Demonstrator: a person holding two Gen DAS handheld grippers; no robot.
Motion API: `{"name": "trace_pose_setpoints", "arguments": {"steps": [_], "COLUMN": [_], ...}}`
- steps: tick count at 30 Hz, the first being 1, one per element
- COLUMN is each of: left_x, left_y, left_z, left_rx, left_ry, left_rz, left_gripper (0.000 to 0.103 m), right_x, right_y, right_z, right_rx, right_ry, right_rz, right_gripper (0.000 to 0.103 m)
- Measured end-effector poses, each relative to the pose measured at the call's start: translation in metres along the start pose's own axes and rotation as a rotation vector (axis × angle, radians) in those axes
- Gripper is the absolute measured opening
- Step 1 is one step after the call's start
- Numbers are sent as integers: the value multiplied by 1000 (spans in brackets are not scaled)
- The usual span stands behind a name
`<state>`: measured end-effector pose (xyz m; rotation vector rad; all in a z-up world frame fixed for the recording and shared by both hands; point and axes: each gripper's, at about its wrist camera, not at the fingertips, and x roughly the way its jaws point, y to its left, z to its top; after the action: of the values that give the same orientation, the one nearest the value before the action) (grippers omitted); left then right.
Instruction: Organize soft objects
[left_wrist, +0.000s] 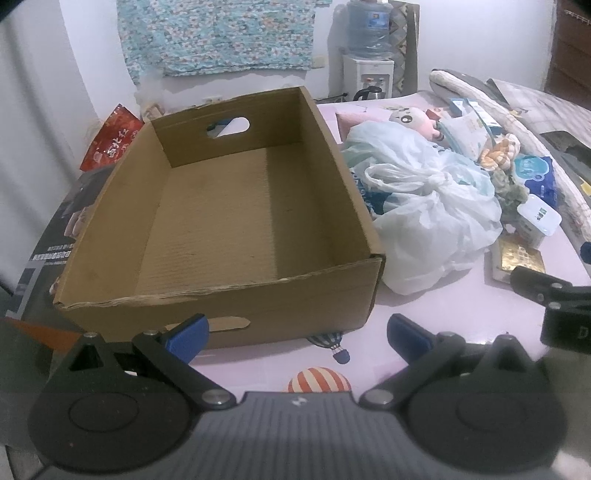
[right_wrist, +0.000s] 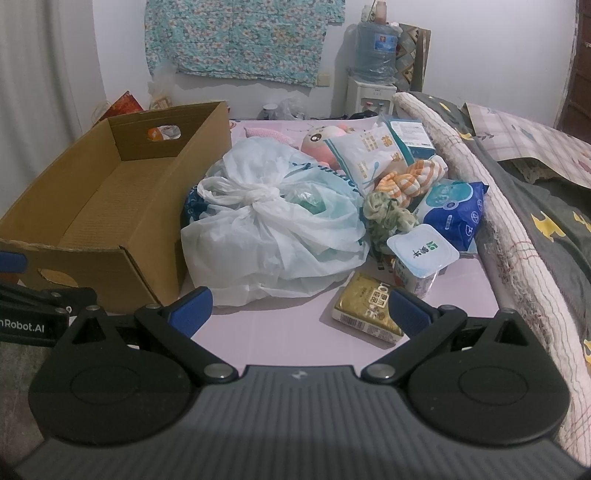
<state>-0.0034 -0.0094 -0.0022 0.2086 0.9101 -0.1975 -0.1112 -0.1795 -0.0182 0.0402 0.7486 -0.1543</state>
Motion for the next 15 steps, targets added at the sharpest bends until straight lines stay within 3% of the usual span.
{"name": "trace_pose_setpoints", "arguments": {"steps": [15], "left_x": [0], "left_y": [0], "left_z": [-1], "left_rx": [-10], "left_ry": [-3], "left_rz": [7], "left_gripper": [103], "right_x": [1], "right_y": [0], "right_z": [-1], "right_rx": [2], "right_ry": [-1], "right_rz": [5], "right_gripper": [102]}}
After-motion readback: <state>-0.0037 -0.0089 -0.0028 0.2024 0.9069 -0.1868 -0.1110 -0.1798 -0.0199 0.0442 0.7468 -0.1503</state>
